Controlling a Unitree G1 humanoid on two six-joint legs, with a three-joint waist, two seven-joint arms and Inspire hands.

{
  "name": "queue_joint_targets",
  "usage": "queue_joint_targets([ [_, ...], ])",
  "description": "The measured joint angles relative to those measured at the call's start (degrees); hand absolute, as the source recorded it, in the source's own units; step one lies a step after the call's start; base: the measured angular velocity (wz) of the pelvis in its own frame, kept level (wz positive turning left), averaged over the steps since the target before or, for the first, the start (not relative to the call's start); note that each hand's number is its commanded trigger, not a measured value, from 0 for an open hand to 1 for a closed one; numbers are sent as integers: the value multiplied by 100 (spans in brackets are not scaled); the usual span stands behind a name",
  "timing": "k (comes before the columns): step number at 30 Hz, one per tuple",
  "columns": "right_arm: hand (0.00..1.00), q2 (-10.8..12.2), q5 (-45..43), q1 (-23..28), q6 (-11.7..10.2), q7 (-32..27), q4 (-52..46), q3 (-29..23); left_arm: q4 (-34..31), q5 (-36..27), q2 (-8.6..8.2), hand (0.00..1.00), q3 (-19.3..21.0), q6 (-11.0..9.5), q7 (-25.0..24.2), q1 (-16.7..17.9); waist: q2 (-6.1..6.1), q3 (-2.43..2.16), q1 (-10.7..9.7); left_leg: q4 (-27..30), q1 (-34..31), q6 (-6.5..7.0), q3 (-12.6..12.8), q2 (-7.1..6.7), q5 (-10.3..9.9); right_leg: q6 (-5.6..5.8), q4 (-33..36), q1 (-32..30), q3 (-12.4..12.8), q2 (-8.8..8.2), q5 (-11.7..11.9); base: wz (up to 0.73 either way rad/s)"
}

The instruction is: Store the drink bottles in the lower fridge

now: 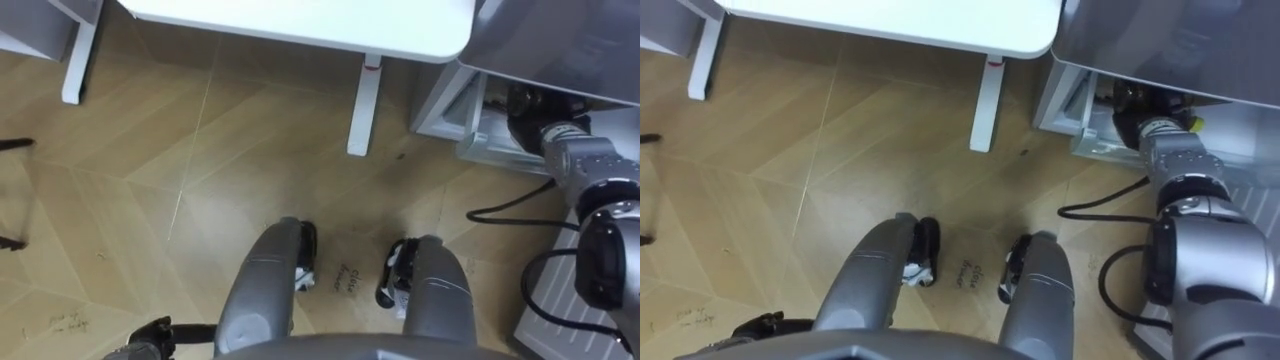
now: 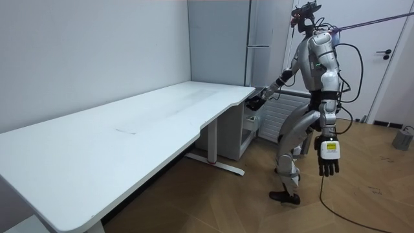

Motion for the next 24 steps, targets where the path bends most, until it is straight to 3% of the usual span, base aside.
queue_joint_targets([
  [1, 57, 0, 1, 0, 1, 0, 21, 0, 1, -50, 0, 0, -6, 0, 0, 1, 0, 0, 1, -16, 18, -1, 0, 1, 3, 1, -18, 18, 0, 5, 4, -3],
  [2, 0, 0, 4, 0, 0, 0, 47, 0, 1, -132, -1, 0, -33, 0, -1, 5, 1, 0, 3, -31, 44, -2, 3, 10, 2, 2, -45, 48, 0, 18, 5, 0],
  [18, 0, 0, 218, 10, 38, -18, 225, -13, 1, -450, 3, 0, -137, 38, -1, 1, 25, -14, -94, -331, 246, 4, 84, 111, 11, 32, -502, 336, -93, 117, 127, 0],
  [24, 0, 0, 283, 12, 88, -134, 225, -24, 0, -591, 1, 0, -137, 100, 58, 1, 48, -23, -133, -459, 344, 41, 266, 183, 34, 63, -656, 419, -71, 145, 162, -1],
])
